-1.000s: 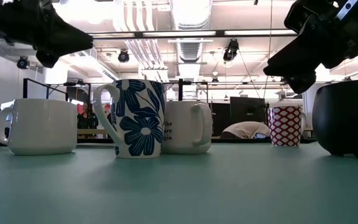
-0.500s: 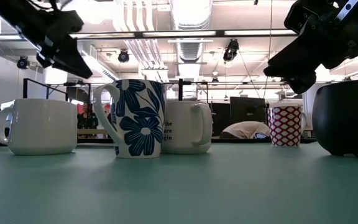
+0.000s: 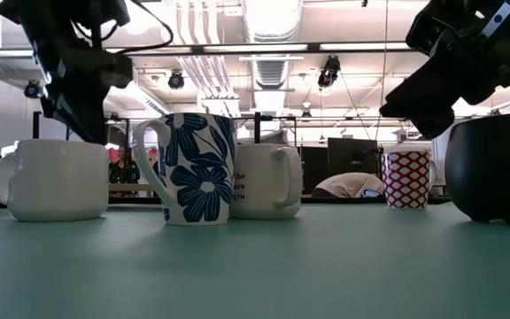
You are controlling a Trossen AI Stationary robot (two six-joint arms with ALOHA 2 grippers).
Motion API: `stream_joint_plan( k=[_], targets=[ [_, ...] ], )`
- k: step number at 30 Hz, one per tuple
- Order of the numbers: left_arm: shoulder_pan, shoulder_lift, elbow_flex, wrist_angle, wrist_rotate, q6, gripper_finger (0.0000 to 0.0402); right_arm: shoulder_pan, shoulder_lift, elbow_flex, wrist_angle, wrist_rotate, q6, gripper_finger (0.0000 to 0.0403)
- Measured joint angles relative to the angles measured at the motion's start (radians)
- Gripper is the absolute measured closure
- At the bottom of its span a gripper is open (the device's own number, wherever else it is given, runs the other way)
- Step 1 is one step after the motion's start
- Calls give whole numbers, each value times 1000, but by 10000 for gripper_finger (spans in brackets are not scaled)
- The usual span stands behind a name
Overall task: Place coffee mugs
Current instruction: Put the pink mug on the shelf
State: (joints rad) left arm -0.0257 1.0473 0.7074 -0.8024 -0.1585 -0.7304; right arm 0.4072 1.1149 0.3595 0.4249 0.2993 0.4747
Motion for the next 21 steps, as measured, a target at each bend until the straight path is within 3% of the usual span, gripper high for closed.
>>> stream_joint_plan(
  k=[9,21],
  targets=[
    [-14,33,83,-31,77,-76,310,0,0,-2,-8,-1,0,316],
    [-175,161,123,-49,117,-207,310,0,0,-2,-30,-2,-16,316]
  ],
)
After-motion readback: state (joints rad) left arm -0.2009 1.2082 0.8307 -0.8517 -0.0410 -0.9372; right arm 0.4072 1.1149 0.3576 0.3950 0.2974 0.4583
